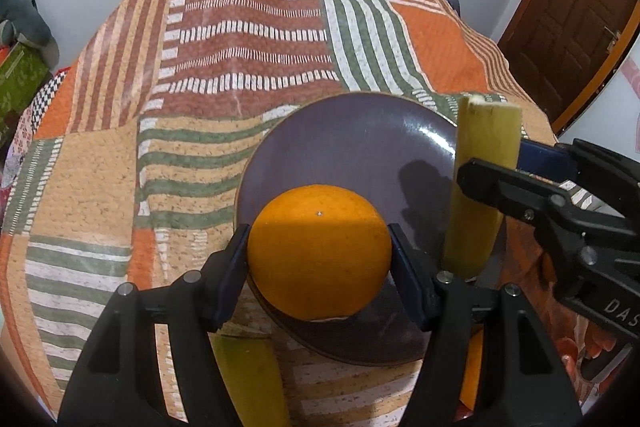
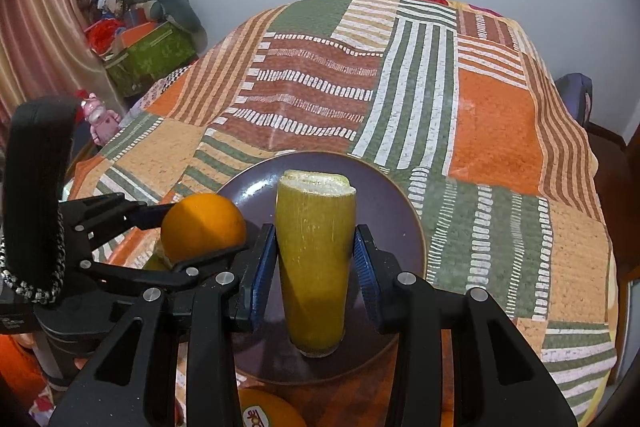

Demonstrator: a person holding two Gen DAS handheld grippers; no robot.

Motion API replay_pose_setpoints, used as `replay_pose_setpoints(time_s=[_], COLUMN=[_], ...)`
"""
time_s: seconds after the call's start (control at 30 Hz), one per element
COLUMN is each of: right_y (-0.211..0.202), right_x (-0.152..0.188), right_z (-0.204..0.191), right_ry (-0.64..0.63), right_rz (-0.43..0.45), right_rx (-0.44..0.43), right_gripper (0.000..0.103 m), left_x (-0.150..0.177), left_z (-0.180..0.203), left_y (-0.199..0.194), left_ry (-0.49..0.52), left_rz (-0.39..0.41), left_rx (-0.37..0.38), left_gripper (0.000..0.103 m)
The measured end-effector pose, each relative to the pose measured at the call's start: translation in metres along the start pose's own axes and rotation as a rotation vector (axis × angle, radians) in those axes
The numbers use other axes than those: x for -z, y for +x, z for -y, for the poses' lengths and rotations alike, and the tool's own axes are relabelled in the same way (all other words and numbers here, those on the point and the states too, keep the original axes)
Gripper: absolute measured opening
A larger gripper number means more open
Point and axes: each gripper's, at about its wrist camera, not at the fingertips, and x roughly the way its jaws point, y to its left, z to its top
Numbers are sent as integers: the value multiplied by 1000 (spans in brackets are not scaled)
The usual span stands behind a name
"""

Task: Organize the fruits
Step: 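Carry the orange and yellow cylinder onto the purple plate and release both, then grasp the green cylinder with the left tool while the right tool grasps the labeled orange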

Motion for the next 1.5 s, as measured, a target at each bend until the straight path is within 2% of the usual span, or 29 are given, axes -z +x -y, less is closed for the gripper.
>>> replay_pose_setpoints(time_s=[0.1, 0.23, 0.33, 0.47, 0.5, 0.6, 0.8, 1.0, 1.27, 1.33, 1.4, 1.5], right_y=[-1, -5, -9, -16, -17, -23, -50, -80, -96, -94, -89, -78], right_x=[-1, -2, -3, -1, -1, -1, 6, 21, 48, 57, 65, 78], right_z=[-1, -1, -1, -2, -2, 0, 2, -5, -25, -30, -33, -37], right_ry=[-16, -30, -40, -51, -49, -35, -17, -25, -26, -28, -29, -25], right_rz=[8, 25, 37, 53, 57, 70, 108, 143, 134, 118, 95, 52], right_rx=[32, 62, 73, 87, 86, 85, 99, 116, 106, 102, 99, 90], right_gripper=[36, 47, 49, 53, 53, 55, 56, 66, 76, 77, 77, 77], left_x=[3, 5, 5, 2, 1, -2, 2, 24, 61, 70, 79, 89], left_z=[2, 1, 2, 11, 13, 14, -1, -12, -21, -23, -25, -28], left_y=[2, 7, 5, -18, -25, -34, -53, -87, -112, -113, -110, -102], left_ry=[13, 2, 0, 41, 50, 66, 16, 9, 23, 20, 25, 18], left_rz=[-6, -29, -17, 101, 131, 148, 151, 179, 170, 159, 134, 88], left_rx=[-7, 6, 20, -28, -35, -49, -52, -79, -121, -115, -111, -88], left_gripper=[65, 65, 67, 93, 95, 95, 95, 95, 94, 89, 78, 71])
